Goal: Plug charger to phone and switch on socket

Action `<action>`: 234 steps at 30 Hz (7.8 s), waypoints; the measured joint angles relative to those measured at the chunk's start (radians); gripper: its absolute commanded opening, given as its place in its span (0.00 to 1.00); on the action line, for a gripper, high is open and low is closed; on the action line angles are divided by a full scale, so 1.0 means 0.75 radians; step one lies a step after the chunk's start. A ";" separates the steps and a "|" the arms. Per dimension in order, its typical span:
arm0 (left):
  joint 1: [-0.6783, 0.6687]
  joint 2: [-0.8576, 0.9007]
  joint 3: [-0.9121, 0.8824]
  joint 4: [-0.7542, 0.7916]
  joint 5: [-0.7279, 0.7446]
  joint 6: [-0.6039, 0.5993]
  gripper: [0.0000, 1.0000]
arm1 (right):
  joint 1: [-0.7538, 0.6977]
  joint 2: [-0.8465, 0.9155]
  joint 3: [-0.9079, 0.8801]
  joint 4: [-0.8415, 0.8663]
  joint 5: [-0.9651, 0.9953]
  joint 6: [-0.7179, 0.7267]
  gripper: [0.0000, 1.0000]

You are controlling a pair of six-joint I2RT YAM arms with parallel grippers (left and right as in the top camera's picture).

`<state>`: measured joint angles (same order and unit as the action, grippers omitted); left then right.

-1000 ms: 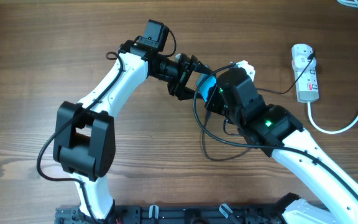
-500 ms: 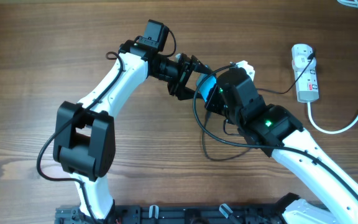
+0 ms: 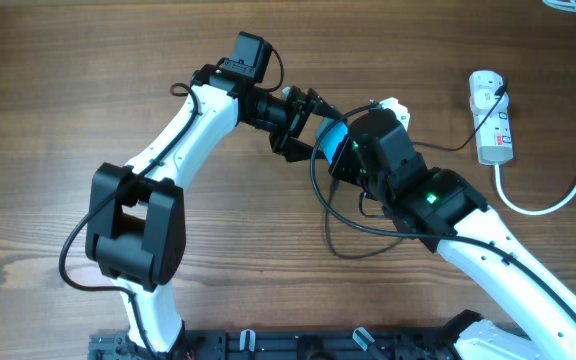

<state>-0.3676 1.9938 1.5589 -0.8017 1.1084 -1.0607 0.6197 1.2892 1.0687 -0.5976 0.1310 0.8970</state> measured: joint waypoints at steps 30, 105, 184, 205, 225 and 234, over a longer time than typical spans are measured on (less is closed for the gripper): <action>-0.025 0.000 0.002 0.004 0.143 -0.093 0.66 | 0.002 -0.075 0.003 -0.063 0.004 1.537 0.05; 0.245 -0.640 0.014 -0.335 -1.191 0.359 0.04 | -0.075 0.043 0.008 -0.301 -0.167 -0.050 1.00; 0.246 -0.733 0.019 -0.599 -1.622 0.366 0.04 | -0.092 0.946 0.296 -0.358 -0.269 -0.085 0.21; 0.246 -0.733 0.019 -0.599 -1.622 0.366 0.04 | -0.092 0.946 0.293 -0.363 -0.269 -0.082 0.05; 0.247 -0.733 0.010 -0.171 -1.032 0.686 0.04 | -0.082 0.731 0.283 -0.410 -0.467 -0.431 0.04; 0.247 -0.730 0.008 0.078 -0.698 0.746 0.04 | 0.052 0.216 0.283 -0.479 -0.586 -0.641 0.04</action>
<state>-0.1822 1.4460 1.5650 -0.7429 0.5850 -0.5011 0.6586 1.4513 1.2812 -0.9569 -0.3088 0.4164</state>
